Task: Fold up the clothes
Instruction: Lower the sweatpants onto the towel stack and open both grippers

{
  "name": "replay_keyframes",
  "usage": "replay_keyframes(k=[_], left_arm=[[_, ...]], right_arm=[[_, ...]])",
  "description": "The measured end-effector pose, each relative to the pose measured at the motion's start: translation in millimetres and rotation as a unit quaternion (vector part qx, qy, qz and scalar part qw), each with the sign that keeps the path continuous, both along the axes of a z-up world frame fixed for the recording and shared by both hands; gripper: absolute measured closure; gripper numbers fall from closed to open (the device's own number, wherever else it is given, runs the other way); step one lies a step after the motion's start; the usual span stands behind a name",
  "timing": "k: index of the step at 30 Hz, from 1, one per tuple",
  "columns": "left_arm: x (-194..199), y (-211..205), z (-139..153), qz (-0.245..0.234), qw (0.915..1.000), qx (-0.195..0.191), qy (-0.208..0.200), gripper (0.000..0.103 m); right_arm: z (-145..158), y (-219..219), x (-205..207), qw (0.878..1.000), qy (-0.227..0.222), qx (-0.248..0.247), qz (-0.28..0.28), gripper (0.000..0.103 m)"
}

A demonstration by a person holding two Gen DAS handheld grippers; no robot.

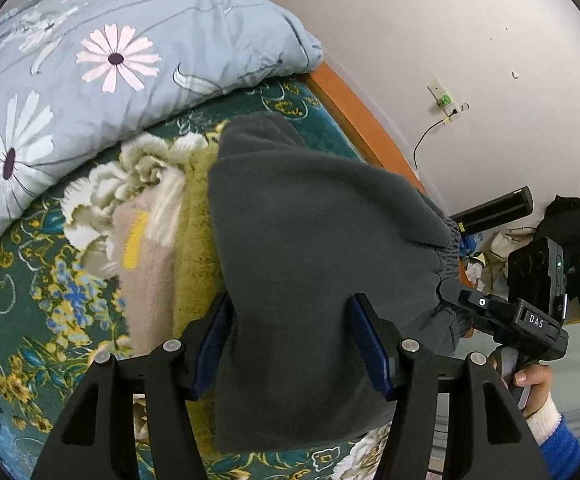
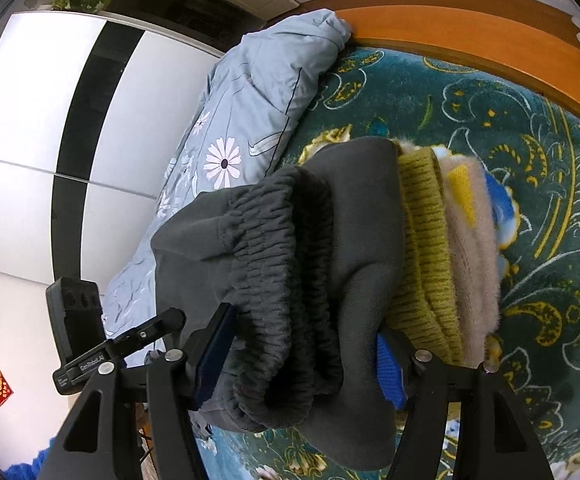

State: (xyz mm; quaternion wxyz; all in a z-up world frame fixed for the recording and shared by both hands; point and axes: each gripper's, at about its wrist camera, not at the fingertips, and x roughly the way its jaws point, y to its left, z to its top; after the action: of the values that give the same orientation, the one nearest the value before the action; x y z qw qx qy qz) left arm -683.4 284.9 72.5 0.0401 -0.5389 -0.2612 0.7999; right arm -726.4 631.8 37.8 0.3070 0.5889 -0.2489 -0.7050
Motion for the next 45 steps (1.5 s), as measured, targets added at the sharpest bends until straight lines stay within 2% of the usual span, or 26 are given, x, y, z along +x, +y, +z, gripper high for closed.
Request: replay_keyframes(k=[7, 13, 15, 18, 21, 23, 25, 28, 36, 41, 45], left_arm=[[6, -20, 29, 0.022, 0.9993, -0.019, 0.023, 0.041], [-3, -7, 44, -0.003, 0.9986, -0.030, 0.042, 0.041], [-7, 5, 48, -0.019, 0.9980, -0.033, 0.050, 0.041], [-15, 23, 49, -0.044, 0.9966, -0.040, 0.057, 0.041], [-20, 32, 39, -0.061, 0.9962, -0.044, 0.045, 0.041], [-22, 31, 29, -0.059, 0.9969, -0.040, 0.034, 0.041], [-23, 29, 20, -0.056, 0.9975, -0.036, 0.024, 0.041], [-26, 27, 9, -0.050, 0.9981, -0.032, 0.020, 0.041], [-38, 32, -6, -0.046, 0.9969, -0.064, -0.005, 0.041], [-34, 39, 3, -0.041, 0.9958, -0.080, -0.017, 0.041], [-21, 40, 22, -0.028, 0.9957, -0.088, -0.009, 0.041]], right_arm=[[11, 13, 1, 1.000, 0.009, 0.019, -0.012, 0.035], [51, 36, -2, 0.994, 0.064, 0.050, -0.068, 0.035], [76, 22, 4, 0.991, 0.105, 0.068, -0.046, 0.035], [89, -10, 20, 0.991, 0.123, 0.058, 0.016, 0.035], [84, -40, 36, 0.987, 0.125, 0.059, 0.083, 0.035], [69, -50, 41, 0.984, 0.119, 0.092, 0.101, 0.036], [55, -49, 38, 0.985, 0.104, 0.105, 0.094, 0.038], [46, -43, 31, 0.989, 0.091, 0.093, 0.071, 0.038], [32, -45, 18, 0.991, 0.084, 0.088, 0.057, 0.038], [30, -47, 19, 0.990, 0.080, 0.100, 0.057, 0.037], [45, -36, 32, 0.992, 0.089, 0.081, 0.047, 0.037]])
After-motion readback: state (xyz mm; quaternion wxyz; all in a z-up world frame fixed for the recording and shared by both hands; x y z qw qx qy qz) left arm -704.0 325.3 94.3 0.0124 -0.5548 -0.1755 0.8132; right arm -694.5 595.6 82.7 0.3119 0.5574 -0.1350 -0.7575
